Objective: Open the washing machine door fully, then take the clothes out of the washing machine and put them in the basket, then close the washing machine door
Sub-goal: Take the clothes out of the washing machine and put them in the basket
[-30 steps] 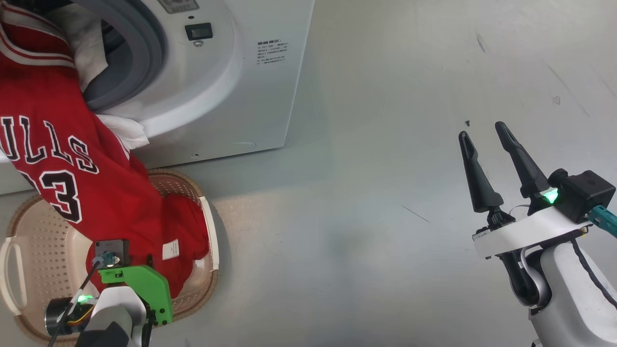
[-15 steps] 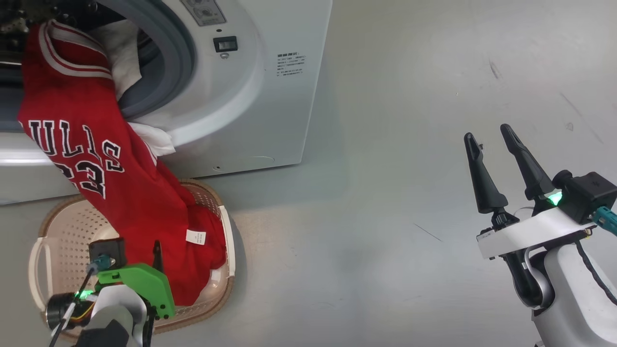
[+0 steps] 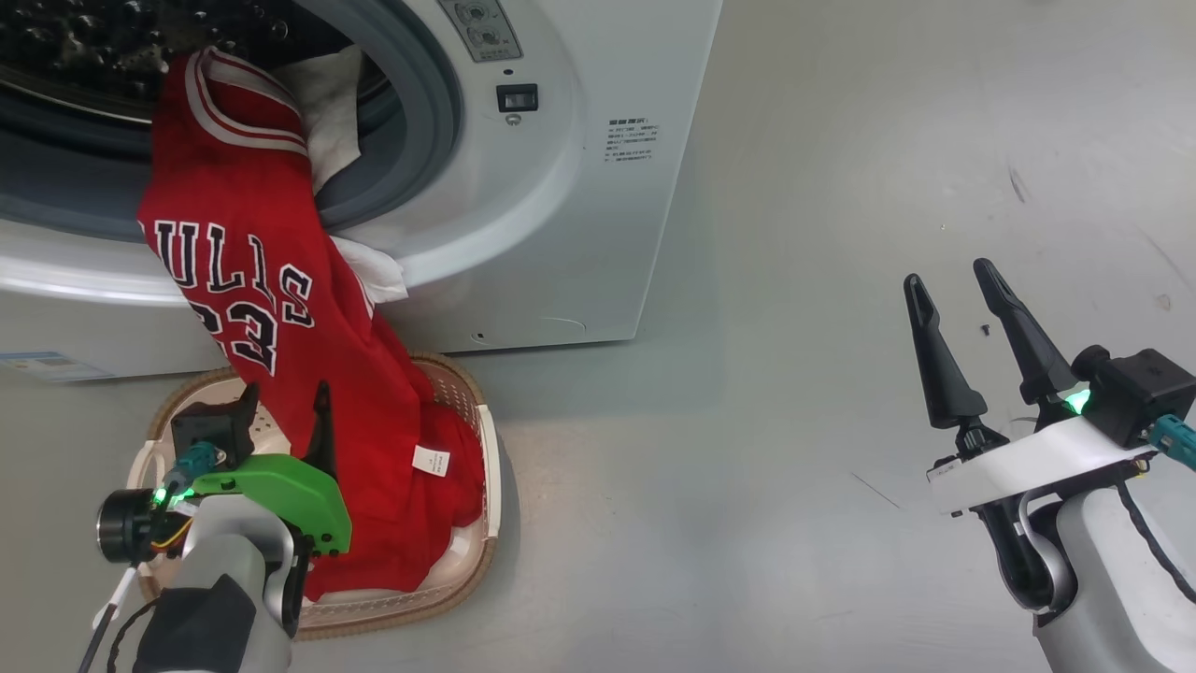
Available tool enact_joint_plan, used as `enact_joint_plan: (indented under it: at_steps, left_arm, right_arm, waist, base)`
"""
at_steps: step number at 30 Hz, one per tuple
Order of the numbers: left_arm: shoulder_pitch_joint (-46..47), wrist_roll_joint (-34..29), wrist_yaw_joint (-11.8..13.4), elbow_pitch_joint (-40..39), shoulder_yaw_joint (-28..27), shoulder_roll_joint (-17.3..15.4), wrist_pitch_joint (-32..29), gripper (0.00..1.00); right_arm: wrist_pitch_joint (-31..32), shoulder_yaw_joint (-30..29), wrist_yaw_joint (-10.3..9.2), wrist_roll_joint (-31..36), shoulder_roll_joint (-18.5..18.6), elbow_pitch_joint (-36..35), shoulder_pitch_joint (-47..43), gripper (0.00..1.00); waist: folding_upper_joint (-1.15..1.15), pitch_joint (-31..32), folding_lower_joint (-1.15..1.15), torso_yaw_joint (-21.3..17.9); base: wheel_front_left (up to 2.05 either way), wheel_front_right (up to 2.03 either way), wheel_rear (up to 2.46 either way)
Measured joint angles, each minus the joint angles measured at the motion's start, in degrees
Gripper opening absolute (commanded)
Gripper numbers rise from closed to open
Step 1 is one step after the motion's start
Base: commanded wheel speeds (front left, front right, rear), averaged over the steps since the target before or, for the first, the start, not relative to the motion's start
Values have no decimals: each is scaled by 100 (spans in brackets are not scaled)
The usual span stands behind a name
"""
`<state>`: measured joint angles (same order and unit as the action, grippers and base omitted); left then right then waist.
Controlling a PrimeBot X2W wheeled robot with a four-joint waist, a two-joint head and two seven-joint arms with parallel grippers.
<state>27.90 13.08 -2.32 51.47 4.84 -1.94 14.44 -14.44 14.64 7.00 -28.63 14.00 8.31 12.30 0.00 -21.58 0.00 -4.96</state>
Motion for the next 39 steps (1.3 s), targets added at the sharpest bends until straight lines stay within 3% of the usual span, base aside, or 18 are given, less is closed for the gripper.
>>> enact_joint_plan:
  at_steps: [18,29,39]
  left_arm:
    - [-857,-153,-151,-2426,60,12,0,100]
    - [-1457,-212,-148,-3390,133,9,0,100]
    - [-1895,-200,-45,-3799,176,4,0,100]
  right_arm:
    - [0,38,0,41,-47,-1,-177,100]
    - [0,66,0,45,-49,-2,-256,100]
    - [0,82,0,45,-54,-4,-256,100]
  waist:
    - [0,350,0,260]
    - [0,392,0,243]
    - [0,403,0,202]
  base:
    - [0,0,0]
    - [0,0,0]
    - [0,0,0]
